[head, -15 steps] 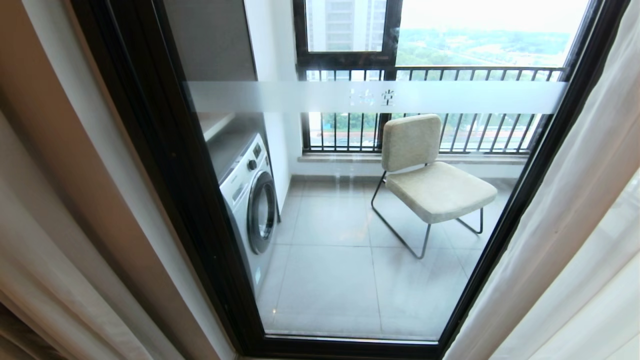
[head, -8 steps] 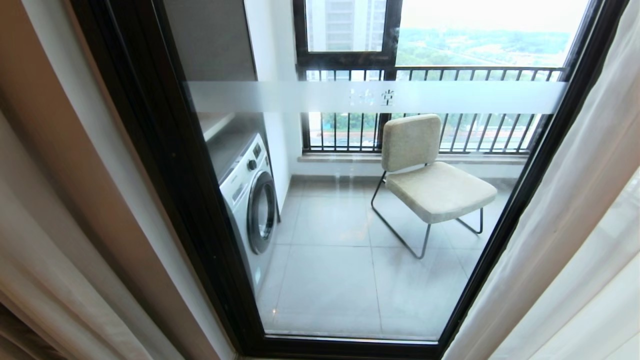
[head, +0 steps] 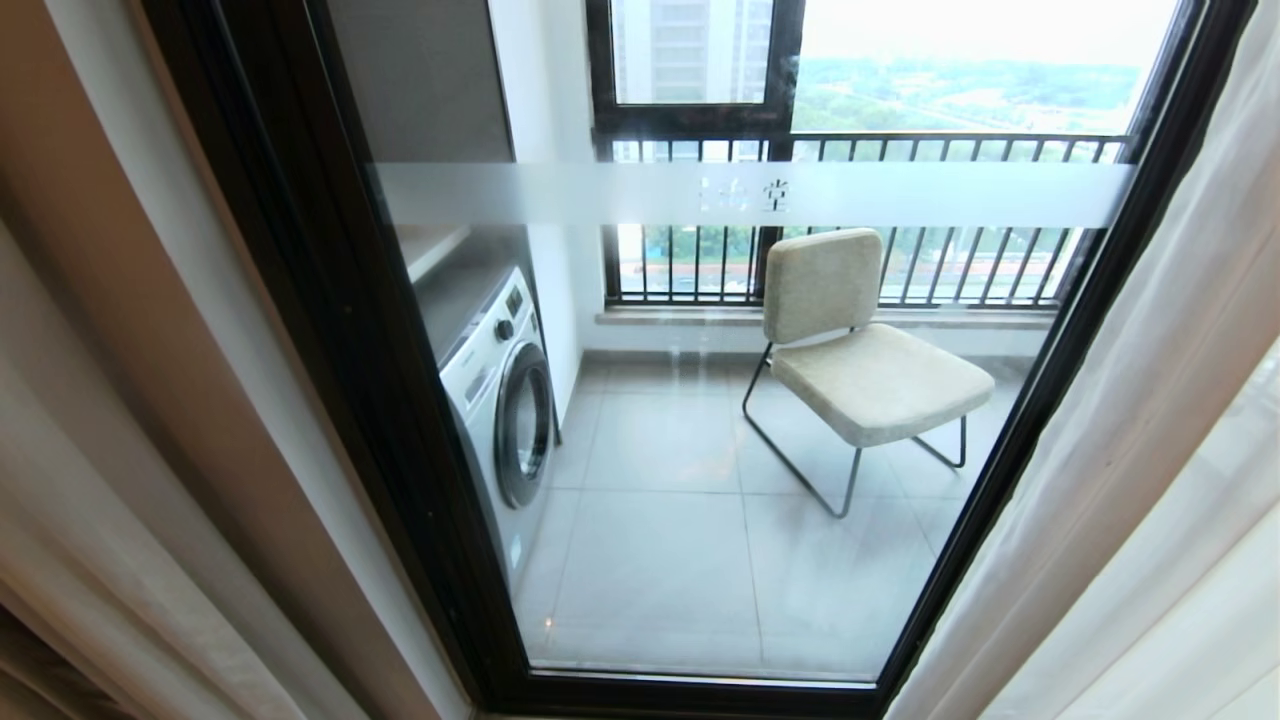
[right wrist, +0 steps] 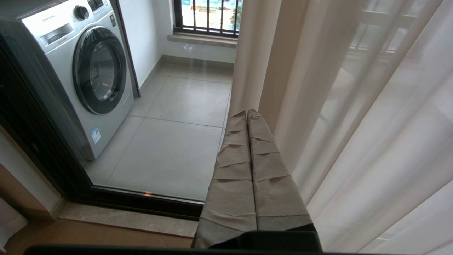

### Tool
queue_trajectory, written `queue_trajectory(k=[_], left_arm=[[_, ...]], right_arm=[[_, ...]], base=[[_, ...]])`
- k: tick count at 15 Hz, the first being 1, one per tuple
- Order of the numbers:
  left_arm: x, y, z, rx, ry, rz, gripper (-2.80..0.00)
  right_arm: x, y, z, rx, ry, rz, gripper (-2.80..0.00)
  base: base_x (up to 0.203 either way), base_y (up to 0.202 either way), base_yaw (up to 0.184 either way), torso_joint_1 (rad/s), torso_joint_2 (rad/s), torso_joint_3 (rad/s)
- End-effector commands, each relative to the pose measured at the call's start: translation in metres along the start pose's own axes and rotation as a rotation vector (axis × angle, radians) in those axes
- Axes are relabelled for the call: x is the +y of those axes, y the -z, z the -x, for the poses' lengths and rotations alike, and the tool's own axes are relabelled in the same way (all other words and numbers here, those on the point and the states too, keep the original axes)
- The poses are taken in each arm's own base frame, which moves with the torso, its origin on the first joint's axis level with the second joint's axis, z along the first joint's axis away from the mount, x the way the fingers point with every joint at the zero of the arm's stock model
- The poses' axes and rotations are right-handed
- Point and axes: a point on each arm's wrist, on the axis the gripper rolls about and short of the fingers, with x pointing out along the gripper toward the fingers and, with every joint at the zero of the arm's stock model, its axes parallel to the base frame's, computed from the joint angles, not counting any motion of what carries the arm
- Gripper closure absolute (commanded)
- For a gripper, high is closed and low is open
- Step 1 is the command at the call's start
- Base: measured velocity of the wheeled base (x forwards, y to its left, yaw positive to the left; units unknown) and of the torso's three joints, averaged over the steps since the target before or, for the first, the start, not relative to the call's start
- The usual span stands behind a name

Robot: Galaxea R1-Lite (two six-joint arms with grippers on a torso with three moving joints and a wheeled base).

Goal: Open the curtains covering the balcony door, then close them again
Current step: Close the inner curtains on both sides

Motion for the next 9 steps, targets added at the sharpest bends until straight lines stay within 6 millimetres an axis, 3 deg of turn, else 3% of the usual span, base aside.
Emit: queue_trajectory(k=[1,9], left_arm=[[-0.013,-0.031,-0.043,0.101,-0.153,-0.043,0.00],[-0.016,-0.090,-0.112,0.107,-0.690,-0.088,0.00]], right_arm=[[0.000,0.000,0.000,-0.001,-0.002,0.001,0.00],[0.000,0.000,0.000,0.000,-0.001,0.001,0.00]], base=[[0.000,0.000,0.000,0.000,0.00,0.000],[0.000,0.000,0.000,0.000,0.00,0.000]])
